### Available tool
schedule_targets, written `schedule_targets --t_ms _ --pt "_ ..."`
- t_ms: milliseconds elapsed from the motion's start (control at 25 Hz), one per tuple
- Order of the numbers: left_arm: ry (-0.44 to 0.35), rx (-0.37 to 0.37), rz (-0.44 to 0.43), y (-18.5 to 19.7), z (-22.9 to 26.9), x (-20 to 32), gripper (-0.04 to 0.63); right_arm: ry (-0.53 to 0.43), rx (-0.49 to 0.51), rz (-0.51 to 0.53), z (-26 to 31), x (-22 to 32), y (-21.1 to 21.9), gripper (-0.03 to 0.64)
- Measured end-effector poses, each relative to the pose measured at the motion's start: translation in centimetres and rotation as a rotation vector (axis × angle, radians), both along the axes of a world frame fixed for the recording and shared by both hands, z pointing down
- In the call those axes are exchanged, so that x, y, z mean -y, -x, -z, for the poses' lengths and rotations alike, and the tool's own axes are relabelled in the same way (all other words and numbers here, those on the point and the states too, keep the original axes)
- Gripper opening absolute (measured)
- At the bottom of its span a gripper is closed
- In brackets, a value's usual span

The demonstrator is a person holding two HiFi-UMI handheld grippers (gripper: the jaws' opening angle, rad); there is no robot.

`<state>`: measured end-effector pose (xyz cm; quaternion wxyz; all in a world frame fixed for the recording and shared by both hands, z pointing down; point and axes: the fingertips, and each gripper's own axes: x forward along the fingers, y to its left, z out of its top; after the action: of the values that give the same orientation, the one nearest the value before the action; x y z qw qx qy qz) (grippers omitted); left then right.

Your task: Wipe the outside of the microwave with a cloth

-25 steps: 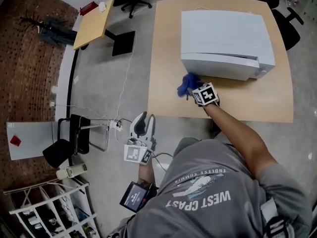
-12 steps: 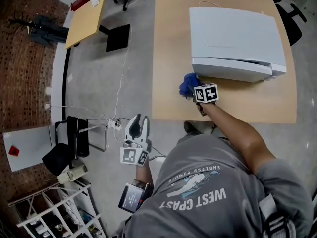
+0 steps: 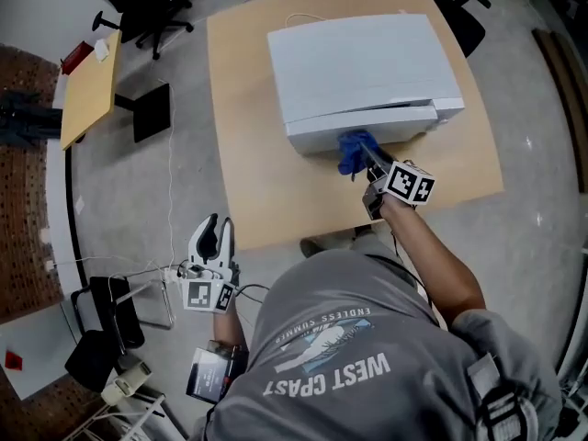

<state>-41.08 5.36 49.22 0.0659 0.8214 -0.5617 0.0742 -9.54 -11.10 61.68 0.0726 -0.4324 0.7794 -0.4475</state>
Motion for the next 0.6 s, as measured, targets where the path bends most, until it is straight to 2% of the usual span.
schedule_targets --t_ms 200,280,320,400,520,600 --pt "0.024 -0.019 -0.007 -1.6 0.0 0.0 0.129 -0.004 -0.100 -0.218 1.6 0.8 -13.4 0.063" --pt "0.033 -0.019 0.008 -1.6 0.5 -0.3 0.129 0.021 -0.099 -0.275 1.6 1.1 -15.6 0.063" --pt "0.034 -0.015 0.018 -1.4 0.8 -0.3 0.129 0.041 -0.091 -0.283 1.4 1.3 -15.3 0.063" --pt "0.033 -0.018 0.040 -1.0 1.0 -0.5 0.129 0.086 -0.088 -0.233 0.6 1.5 -12.3 0.063" --pt "0.025 -0.056 0.071 -2.4 -0.4 -1.2 0.129 0.128 -0.079 0.011 -1.7 0.2 -3.5 0.063" --pt "0.033 -0.047 0.065 -3.1 -1.6 -1.1 0.129 0.160 -0.014 0.160 -3.6 -0.7 4.2 0.063"
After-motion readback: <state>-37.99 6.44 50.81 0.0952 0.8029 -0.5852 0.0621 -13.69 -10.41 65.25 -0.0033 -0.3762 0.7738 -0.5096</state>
